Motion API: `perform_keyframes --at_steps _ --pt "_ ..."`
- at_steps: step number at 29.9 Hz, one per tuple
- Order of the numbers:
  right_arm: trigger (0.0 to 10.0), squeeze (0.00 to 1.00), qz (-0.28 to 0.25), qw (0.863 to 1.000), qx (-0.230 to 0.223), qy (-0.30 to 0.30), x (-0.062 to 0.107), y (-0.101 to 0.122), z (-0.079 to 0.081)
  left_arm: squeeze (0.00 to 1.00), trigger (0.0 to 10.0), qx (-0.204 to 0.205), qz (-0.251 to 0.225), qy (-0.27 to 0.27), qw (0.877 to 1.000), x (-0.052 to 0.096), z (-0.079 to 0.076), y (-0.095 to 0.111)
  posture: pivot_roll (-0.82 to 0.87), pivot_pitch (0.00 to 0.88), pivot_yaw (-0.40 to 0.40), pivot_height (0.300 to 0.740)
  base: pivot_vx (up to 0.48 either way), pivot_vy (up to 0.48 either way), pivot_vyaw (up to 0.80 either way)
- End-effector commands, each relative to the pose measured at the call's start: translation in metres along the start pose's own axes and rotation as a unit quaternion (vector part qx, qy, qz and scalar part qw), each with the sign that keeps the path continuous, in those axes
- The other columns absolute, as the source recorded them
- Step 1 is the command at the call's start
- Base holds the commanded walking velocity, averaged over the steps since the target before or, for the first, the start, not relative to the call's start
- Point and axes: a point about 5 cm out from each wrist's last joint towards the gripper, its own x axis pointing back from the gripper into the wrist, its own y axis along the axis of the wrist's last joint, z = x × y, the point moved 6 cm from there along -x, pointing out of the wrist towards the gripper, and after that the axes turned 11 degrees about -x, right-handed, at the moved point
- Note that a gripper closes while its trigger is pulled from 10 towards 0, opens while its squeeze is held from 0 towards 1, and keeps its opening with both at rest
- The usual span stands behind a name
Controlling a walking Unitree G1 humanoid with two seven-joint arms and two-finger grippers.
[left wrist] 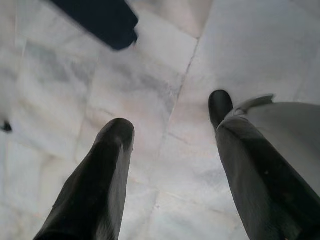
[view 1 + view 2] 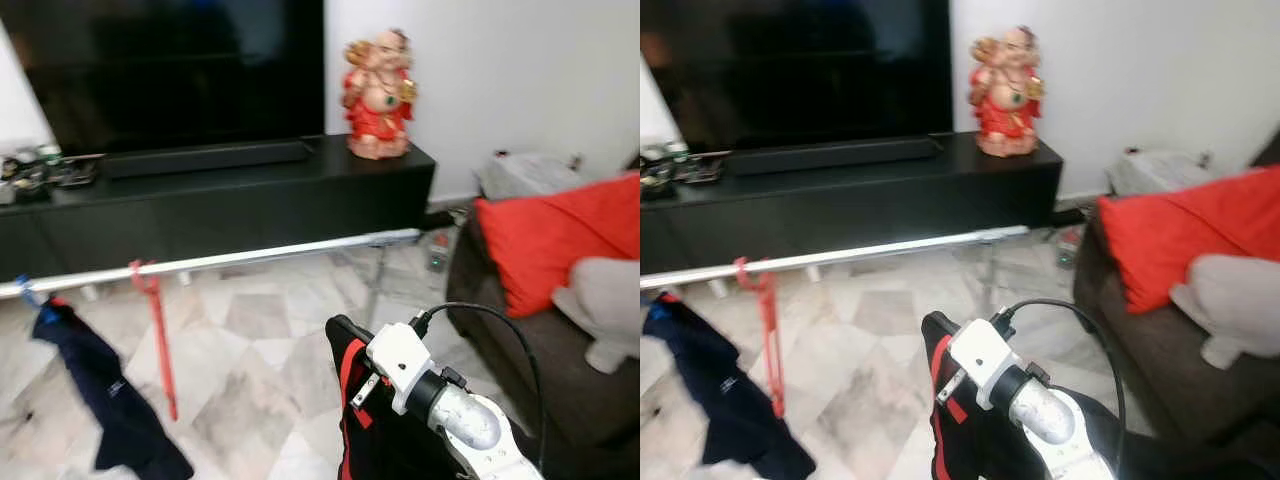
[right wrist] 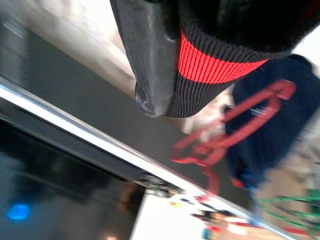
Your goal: Hang hanger
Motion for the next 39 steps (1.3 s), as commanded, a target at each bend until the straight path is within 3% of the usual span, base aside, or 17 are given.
perform_keyframes --at_steps 1,7,16,21,22,24,25,26,28,31,33,39 --pt "10.0 0.0 -0.016 1.0 -0.008 -0.005 0.004 0.008 -0.003 0.0 10.0 0.001 0.006 0.001 1.0 0.0 0.002 -0.001 -0.11 0.0 0.025 0.74 0.0 0.0 0.8" --pt "10.0 0.0 -0.009 0.999 -0.035 -0.032 0.014 -0.003 -0.014 0.0 10.0 -0.005 0.005 0.005 1.0 -0.001 0.006 0.005 -0.11 0.0 0.039 0.74 0.0 0.0 0.8" --pt "10.0 0.0 0.005 0.997 -0.055 -0.044 0.019 -0.018 -0.017 0.0 10.0 -0.016 0.008 0.006 1.0 -0.002 0.01 0.009 -0.1 0.0 0.051 0.74 0.0 0.0 0.8" --pt "10.0 0.0 0.0 0.992 -0.096 -0.087 0.018 -0.024 -0.035 0.0 10.0 -0.019 0.004 0.007 1.0 -0.003 0.012 0.015 -0.07 0.0 0.046 0.74 0.0 0.0 0.64" --pt "10.0 0.0 -0.003 0.981 -0.13 -0.143 0.022 -0.035 -0.054 0.0 10.0 -0.021 0.001 0.009 1.0 -0.003 0.013 0.018 -0.06 0.0 0.044 0.74 0.0 0.0 0.0" --pt "10.0 0.0 0.001 0.969 -0.157 -0.189 0.026 -0.046 -0.07 0.0 10.0 -0.022 -0.002 0.011 1.0 -0.004 0.014 0.021 -0.06 0.0 0.043 0.74 0.0 0.0 0.0" --pt "10.0 0.0 0.023 0.95 -0.188 -0.248 0.033 -0.065 -0.088 0.0 10.0 -0.022 -0.005 0.013 1.0 -0.004 0.016 0.025 -0.04 0.0 0.039 0.74 0.0 0.0 0.0" --pt "10.0 0.0 0.066 0.922 -0.223 -0.308 0.046 -0.094 -0.102 0.0 10.0 -0.022 -0.006 0.015 1.0 -0.004 0.017 0.027 -0.03 0.0 0.036 0.74 0.0 0.0 0.0" --pt "10.0 0.0 0.109 0.877 -0.264 -0.387 0.067 -0.128 -0.115 0.0 10.0 -0.021 -0.009 0.019 1.0 -0.005 0.019 0.032 -0.01 0.0 0.03 0.74 0.0 0.0 0.0" --pt "10.0 0.0 0.136 0.82 -0.319 -0.455 0.091 -0.162 -0.118 0.0 10.0 -0.015 -0.014 0.028 0.999 -0.005 0.024 0.038 0.02 0.0 0.02 0.74 0.0 0.0 0.0" --pt "10.0 0.0 0.158 0.796 -0.339 -0.476 0.099 -0.176 -0.114 0.0 10.0 -0.005 -0.017 0.034 0.999 -0.005 0.028 0.043 0.04 0.0 0.013 0.74 0.0 0.0 0.0" --pt "10.0 0.0 0.19 0.791 -0.348 -0.467 0.097 -0.193 -0.101 0.0 10.0 0.02 -0.025 0.048 0.998 -0.005 0.036 0.053 0.05 0.0 0.001 0.74 0.0 0.0 0.0"
